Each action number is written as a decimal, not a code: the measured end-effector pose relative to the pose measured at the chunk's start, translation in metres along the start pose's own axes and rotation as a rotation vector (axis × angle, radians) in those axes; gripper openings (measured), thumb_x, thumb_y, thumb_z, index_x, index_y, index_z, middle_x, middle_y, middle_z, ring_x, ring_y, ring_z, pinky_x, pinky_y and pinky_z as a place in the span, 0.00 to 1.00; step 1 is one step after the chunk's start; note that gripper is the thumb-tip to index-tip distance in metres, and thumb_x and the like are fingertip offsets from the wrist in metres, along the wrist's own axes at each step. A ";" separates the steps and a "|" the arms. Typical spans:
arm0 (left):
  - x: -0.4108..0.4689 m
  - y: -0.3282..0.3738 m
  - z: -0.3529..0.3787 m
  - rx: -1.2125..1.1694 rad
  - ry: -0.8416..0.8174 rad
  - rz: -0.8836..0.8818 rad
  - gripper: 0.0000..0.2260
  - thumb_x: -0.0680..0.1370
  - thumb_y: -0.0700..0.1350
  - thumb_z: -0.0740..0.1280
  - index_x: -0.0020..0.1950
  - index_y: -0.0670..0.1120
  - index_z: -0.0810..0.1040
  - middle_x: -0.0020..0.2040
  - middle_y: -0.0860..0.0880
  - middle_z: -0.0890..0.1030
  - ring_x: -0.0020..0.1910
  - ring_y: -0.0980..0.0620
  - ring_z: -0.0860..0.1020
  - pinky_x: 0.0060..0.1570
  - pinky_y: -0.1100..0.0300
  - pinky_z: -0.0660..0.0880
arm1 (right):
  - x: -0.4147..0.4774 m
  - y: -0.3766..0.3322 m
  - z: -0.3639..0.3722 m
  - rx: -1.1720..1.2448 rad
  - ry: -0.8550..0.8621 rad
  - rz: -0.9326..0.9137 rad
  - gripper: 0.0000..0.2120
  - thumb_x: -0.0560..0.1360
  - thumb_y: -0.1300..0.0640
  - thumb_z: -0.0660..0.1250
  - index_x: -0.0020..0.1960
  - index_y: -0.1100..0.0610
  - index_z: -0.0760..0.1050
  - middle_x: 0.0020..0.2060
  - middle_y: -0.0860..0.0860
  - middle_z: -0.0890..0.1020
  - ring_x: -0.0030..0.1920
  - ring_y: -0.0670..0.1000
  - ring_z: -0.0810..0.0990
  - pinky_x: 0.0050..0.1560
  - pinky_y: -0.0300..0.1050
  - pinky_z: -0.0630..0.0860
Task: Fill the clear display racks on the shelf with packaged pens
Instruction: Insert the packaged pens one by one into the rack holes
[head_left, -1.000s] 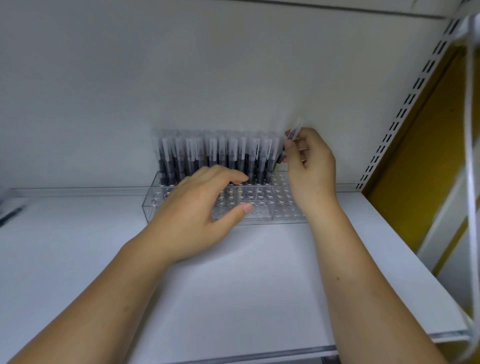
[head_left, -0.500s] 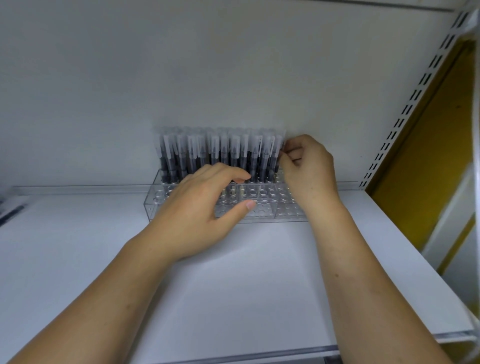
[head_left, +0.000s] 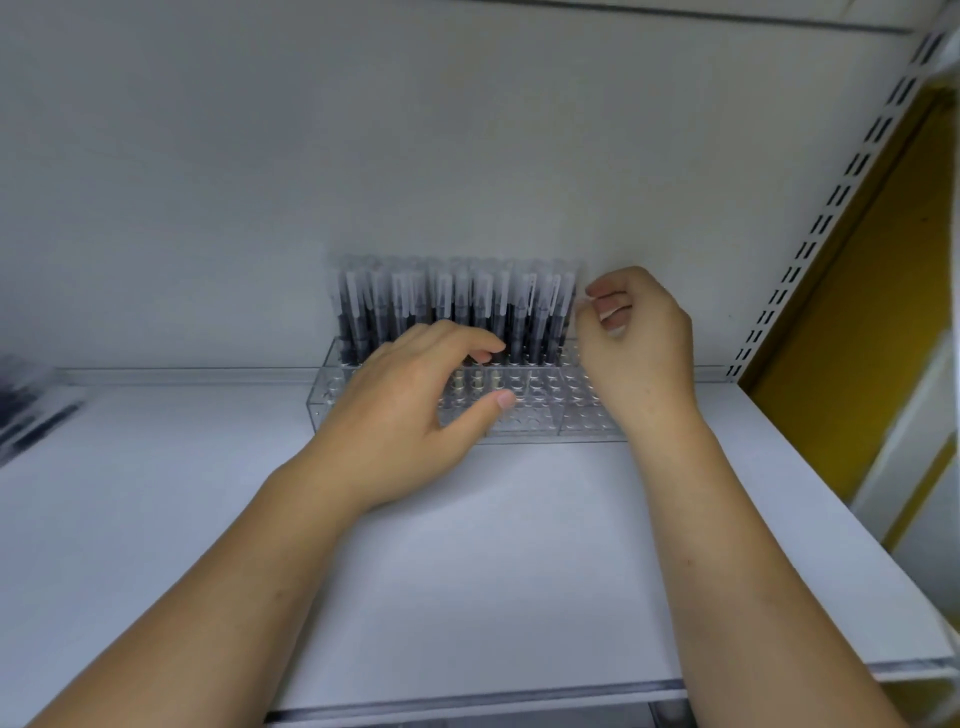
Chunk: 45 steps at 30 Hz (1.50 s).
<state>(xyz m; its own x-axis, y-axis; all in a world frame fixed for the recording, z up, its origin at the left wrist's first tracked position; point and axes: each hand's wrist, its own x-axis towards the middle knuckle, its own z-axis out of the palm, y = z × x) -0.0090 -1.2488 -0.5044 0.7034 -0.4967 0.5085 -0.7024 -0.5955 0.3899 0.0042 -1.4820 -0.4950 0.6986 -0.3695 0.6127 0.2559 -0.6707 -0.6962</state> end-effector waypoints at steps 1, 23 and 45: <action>0.000 0.001 -0.001 0.005 0.014 -0.001 0.18 0.82 0.61 0.64 0.69 0.56 0.74 0.60 0.61 0.77 0.61 0.60 0.75 0.63 0.49 0.74 | -0.001 -0.003 0.000 0.022 0.012 -0.023 0.03 0.76 0.56 0.68 0.50 0.50 0.78 0.43 0.45 0.82 0.43 0.46 0.80 0.49 0.51 0.80; -0.140 -0.076 -0.178 0.396 0.072 -0.527 0.21 0.78 0.59 0.71 0.68 0.52 0.75 0.62 0.54 0.79 0.60 0.49 0.78 0.58 0.51 0.76 | -0.088 -0.186 0.100 0.064 -0.455 -0.513 0.06 0.77 0.51 0.69 0.53 0.49 0.78 0.45 0.43 0.79 0.44 0.47 0.77 0.53 0.55 0.78; -0.159 -0.177 -0.206 0.641 -0.187 -0.810 0.23 0.77 0.62 0.71 0.61 0.45 0.78 0.65 0.42 0.78 0.67 0.39 0.72 0.63 0.48 0.72 | -0.141 -0.230 0.194 0.052 -0.677 -0.501 0.02 0.77 0.52 0.68 0.50 0.47 0.78 0.43 0.41 0.80 0.42 0.46 0.78 0.52 0.49 0.76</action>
<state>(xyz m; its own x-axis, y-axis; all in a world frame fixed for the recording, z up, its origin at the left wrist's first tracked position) -0.0187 -0.9346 -0.4959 0.9813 0.1426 0.1292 0.1367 -0.9892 0.0535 -0.0240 -1.1508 -0.4936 0.7398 0.4403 0.5087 0.6612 -0.6160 -0.4283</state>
